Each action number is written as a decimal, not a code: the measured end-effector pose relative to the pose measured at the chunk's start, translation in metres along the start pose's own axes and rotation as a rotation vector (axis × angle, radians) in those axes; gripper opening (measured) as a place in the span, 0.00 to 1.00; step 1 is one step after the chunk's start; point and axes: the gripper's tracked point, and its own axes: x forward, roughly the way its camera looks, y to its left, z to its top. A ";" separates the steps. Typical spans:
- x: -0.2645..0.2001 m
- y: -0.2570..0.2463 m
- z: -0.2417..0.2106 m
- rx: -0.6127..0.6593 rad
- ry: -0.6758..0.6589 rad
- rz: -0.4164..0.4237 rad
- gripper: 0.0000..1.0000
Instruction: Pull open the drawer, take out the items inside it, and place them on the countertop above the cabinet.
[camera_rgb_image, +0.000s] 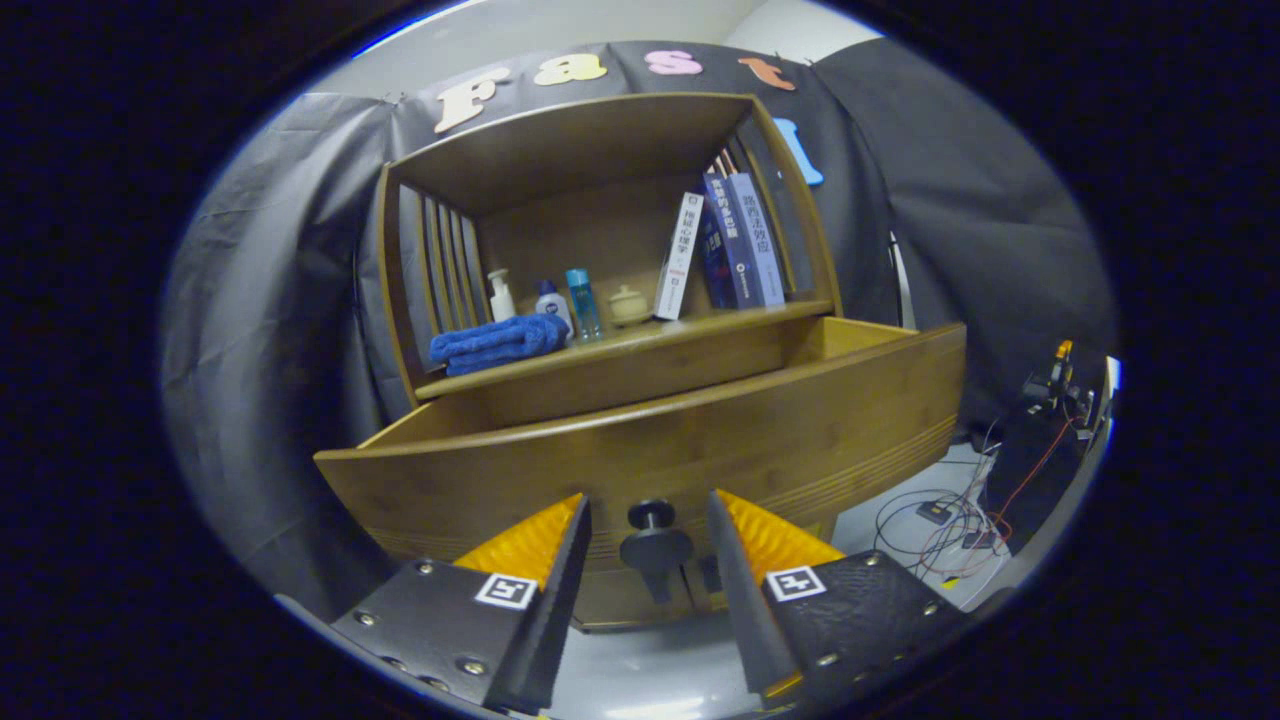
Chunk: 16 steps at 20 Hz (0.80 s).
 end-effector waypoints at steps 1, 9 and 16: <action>-0.002 0.001 0.006 -0.005 -0.008 -0.005 0.72; 0.015 0.004 0.073 -0.041 -0.049 -0.104 0.75; 0.074 0.011 0.085 -0.106 0.099 -0.257 0.75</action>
